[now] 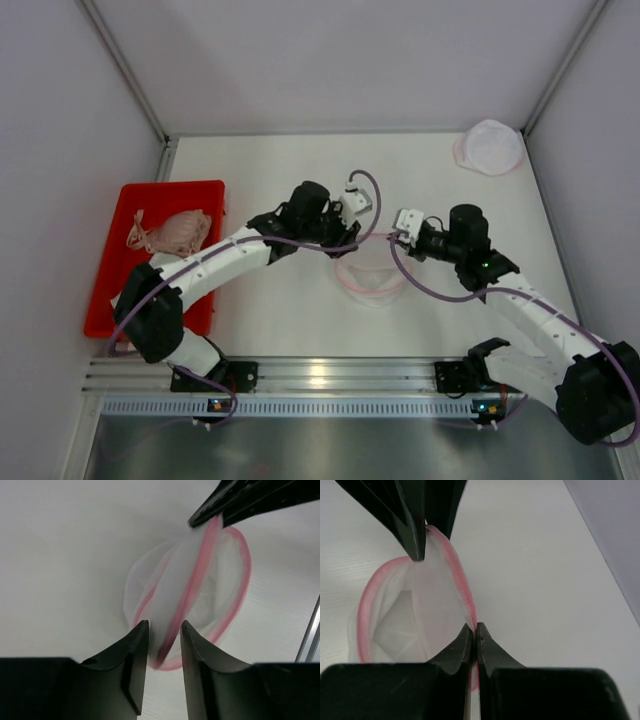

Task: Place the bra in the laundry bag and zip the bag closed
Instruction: Open the laundry bag at the center of the board.

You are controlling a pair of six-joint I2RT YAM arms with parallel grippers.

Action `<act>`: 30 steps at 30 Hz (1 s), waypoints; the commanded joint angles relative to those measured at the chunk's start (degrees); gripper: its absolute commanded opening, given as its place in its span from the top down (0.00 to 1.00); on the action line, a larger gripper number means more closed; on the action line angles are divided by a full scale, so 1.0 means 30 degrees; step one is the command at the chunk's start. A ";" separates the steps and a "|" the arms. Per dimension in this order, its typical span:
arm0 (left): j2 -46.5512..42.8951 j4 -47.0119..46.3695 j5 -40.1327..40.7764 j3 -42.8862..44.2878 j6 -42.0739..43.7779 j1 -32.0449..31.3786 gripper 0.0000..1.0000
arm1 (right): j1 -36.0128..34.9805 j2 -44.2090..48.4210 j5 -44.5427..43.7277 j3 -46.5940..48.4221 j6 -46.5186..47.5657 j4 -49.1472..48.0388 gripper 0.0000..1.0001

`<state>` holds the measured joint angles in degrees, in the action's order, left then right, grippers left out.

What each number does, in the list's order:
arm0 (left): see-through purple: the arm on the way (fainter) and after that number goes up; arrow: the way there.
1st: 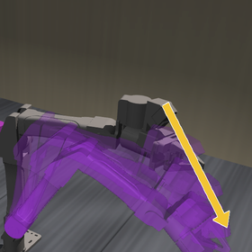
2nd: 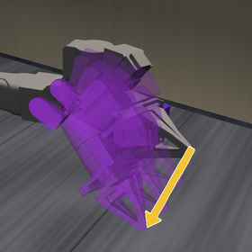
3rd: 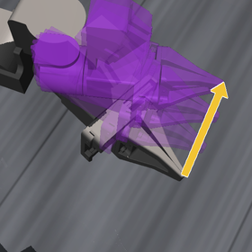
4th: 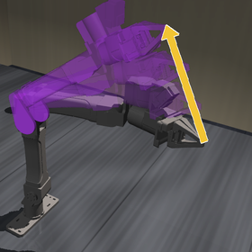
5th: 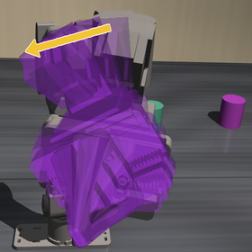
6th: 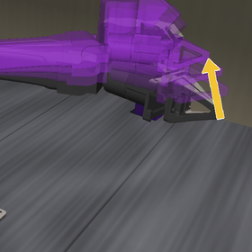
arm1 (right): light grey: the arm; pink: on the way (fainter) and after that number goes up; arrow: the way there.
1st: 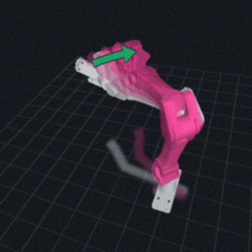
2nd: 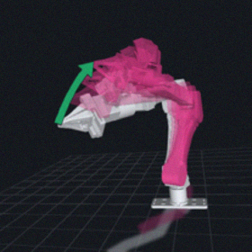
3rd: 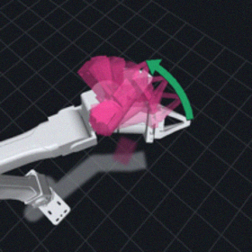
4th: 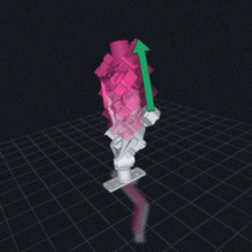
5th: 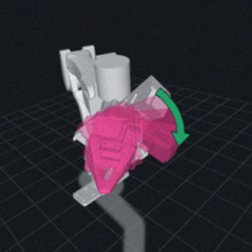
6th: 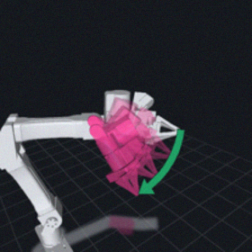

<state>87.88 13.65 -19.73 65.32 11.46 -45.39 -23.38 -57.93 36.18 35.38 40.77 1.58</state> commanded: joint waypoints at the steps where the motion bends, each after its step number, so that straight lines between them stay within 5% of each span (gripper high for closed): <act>1: -0.2511 -0.0185 0.0775 -0.0560 -0.3290 0.1966 0.61 | 0.0553 -0.0258 -0.1364 0.0775 -0.4560 -0.3191 1.00; 9: -0.5267 0.0254 0.1067 -0.1880 -0.5402 0.4316 0.44 | 0.2193 -0.2014 -0.3886 0.1711 -1.2228 -0.5863 1.00; 17: -0.6701 0.1015 0.0540 -0.2174 -0.5726 0.7889 0.38 | 0.8457 -0.5327 -0.2746 0.3677 -1.7925 -0.5069 1.00; 30: -0.7174 0.7573 -0.1416 -0.0329 -0.2681 1.4153 0.25 | 1.4646 -0.5357 -0.1103 -0.0452 -2.3900 -0.4951 0.96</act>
<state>67.61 28.64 -19.42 60.99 -0.71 -7.57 18.72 -75.13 31.62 36.86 -24.73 -12.29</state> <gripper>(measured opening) 0.754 0.030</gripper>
